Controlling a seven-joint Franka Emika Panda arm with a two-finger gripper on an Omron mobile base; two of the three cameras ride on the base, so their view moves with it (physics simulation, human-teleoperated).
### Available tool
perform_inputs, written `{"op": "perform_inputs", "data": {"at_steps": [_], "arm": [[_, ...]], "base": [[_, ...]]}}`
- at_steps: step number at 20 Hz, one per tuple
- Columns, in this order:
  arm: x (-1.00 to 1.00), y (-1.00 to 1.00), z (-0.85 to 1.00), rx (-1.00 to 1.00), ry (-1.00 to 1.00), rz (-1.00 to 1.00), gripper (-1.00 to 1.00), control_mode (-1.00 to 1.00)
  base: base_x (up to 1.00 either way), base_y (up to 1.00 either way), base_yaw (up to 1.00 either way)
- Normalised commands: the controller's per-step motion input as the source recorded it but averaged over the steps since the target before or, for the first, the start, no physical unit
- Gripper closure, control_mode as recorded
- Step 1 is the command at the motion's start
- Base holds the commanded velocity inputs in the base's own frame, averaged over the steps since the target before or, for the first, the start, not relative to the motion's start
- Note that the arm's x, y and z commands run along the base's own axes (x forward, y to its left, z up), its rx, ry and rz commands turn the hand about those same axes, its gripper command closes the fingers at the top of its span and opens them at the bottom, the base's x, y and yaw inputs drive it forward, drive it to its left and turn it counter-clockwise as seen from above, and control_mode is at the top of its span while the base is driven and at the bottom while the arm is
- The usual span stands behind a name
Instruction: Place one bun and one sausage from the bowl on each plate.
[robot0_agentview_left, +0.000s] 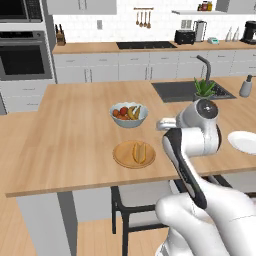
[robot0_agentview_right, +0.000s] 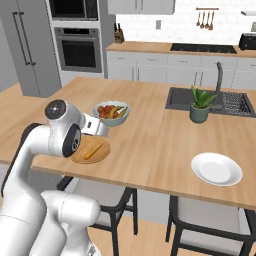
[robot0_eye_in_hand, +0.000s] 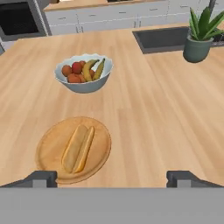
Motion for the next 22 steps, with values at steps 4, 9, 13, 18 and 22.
{"op": "perform_inputs", "data": {"at_steps": [4, 9, 13, 18, 22], "arm": [[-0.63, 0.23, 0.60, -0.01, -0.15, 0.01, -1.00, -1.00], [-0.08, 0.19, -0.12, -0.08, 0.00, 0.02, -1.00, -1.00], [0.00, 0.00, 0.00, 0.00, 0.00, 0.00, -1.00, 1.00], [0.00, 0.00, 0.00, 0.00, 0.00, 0.00, -1.00, 1.00], [0.00, 0.00, 0.00, 0.00, 0.00, 0.00, -1.00, 1.00]], "base": [[0.00, 0.00, 0.00], [0.00, 0.00, 0.00], [-0.66, -0.70, -0.03], [-0.61, -1.00, -0.08], [-0.42, -1.00, -0.08]]}}
